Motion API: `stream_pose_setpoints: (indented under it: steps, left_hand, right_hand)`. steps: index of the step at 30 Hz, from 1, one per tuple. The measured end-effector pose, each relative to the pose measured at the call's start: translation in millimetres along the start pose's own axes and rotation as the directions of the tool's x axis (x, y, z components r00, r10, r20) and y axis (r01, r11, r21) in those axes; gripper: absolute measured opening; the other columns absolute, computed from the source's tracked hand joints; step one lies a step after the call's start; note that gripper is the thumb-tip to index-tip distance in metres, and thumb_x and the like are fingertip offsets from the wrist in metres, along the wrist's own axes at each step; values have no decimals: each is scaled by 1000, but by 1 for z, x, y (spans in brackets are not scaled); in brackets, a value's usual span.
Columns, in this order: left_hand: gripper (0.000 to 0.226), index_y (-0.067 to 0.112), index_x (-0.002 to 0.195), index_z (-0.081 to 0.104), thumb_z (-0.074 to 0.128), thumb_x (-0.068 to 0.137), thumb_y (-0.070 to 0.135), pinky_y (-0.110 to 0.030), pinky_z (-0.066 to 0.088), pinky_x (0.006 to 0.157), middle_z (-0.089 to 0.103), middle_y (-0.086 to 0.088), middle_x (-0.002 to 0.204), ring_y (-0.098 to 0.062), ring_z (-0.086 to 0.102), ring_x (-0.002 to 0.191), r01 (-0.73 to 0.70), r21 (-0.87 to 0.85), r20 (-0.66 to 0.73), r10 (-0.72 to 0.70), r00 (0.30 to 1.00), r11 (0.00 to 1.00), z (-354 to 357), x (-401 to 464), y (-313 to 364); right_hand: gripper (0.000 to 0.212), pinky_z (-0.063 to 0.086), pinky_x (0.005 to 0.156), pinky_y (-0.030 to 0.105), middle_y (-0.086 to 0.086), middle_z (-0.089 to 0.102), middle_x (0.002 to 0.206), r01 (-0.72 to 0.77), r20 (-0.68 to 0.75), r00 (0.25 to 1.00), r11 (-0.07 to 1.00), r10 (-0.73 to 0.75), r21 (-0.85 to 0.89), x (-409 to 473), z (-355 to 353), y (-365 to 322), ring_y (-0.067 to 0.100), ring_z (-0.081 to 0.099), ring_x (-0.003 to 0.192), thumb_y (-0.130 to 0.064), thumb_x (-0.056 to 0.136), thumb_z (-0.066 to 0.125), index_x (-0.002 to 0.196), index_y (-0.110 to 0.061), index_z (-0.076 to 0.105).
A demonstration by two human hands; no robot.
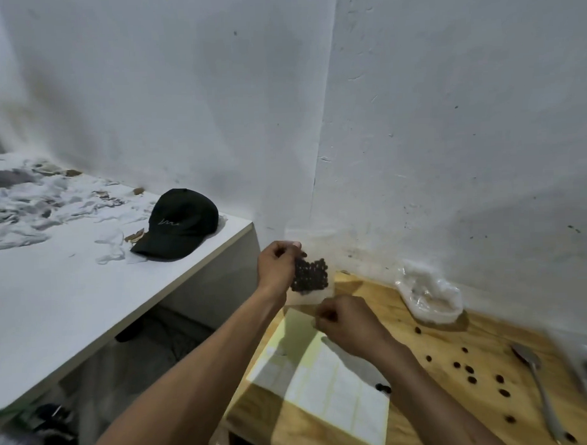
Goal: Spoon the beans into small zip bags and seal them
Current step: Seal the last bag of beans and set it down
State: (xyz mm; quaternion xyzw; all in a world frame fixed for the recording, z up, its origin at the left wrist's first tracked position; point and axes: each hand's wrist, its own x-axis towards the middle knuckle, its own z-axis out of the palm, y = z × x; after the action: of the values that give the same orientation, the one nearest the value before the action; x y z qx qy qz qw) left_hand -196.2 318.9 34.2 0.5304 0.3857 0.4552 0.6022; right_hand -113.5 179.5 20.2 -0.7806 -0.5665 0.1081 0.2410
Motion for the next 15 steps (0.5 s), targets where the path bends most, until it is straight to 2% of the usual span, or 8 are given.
stream_pose_setpoints:
  steps: [2,4,7,11,15]
  left_hand:
    - [17,9,100,71,65,98,25,-31,50,84,75,-5,88,-19,67,90,2,1,-13,-2,1000,1000,-9,-4,2]
    - [18,9,101,70,65,98,25,-31,50,84,75,-4,88,-17,67,88,-4,11,-18,4,1000,1000,-17,-8,2]
    - [18,9,99,71,64,98,26,-30,50,83,74,-4,88,-15,67,86,-17,30,-29,18,999,999,-31,-12,1]
    - [18,10,97,72,64,98,26,-28,50,81,74,-5,89,-17,67,88,-9,30,-51,10,999,999,-45,-11,-1]
    - [18,11,96,72,64,98,27,-29,48,78,74,-4,89,-17,67,89,9,44,-72,-5,997,999,-50,-12,-4]
  right_hand:
    - [23,53,70,37,5,73,91,20,85,996,999,-18,-24,-6,12,-14,23,66,84,-28,92,63,96,-10,78]
    - [26,39,57,32,6,59,74,32,133,991,996,-22,-78,-9,23,-26,30,60,75,-28,91,62,77,-7,70]
    - [27,29,49,31,6,49,74,3,134,991,979,25,-202,-13,39,-42,28,49,70,-26,88,61,64,-13,56]
    - [17,35,59,30,10,51,76,-26,84,995,954,53,-298,-13,49,-56,31,49,70,-18,86,60,71,-11,57]
    - [15,36,65,30,10,50,82,-98,79,989,958,123,-271,-12,51,-63,32,48,74,-16,89,60,76,-10,56]
